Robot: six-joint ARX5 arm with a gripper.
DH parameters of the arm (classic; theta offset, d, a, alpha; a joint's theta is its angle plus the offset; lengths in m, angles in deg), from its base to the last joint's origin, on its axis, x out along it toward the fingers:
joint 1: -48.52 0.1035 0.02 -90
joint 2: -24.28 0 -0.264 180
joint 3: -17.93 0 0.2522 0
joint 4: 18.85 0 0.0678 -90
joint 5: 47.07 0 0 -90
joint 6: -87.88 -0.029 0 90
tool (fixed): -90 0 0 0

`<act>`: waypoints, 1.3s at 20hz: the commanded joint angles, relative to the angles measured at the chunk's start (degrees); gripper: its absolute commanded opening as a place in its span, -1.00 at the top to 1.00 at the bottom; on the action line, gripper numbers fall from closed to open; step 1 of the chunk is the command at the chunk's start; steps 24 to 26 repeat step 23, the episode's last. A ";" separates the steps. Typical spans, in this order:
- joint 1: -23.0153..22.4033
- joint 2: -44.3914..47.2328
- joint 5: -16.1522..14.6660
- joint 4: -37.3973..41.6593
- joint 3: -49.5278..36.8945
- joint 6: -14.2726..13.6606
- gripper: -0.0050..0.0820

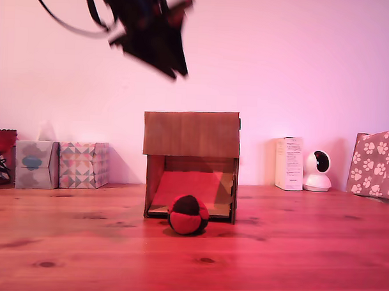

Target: Drop the footbag into the cardboard dice tower

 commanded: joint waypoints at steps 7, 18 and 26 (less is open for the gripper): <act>-0.31 -8.92 -5.29 19.91 -22.10 0.22 0.93; 0.87 -36.81 -4.17 46.31 -61.68 7.23 0.93; 4.85 -49.64 -2.21 42.80 -69.55 10.49 0.93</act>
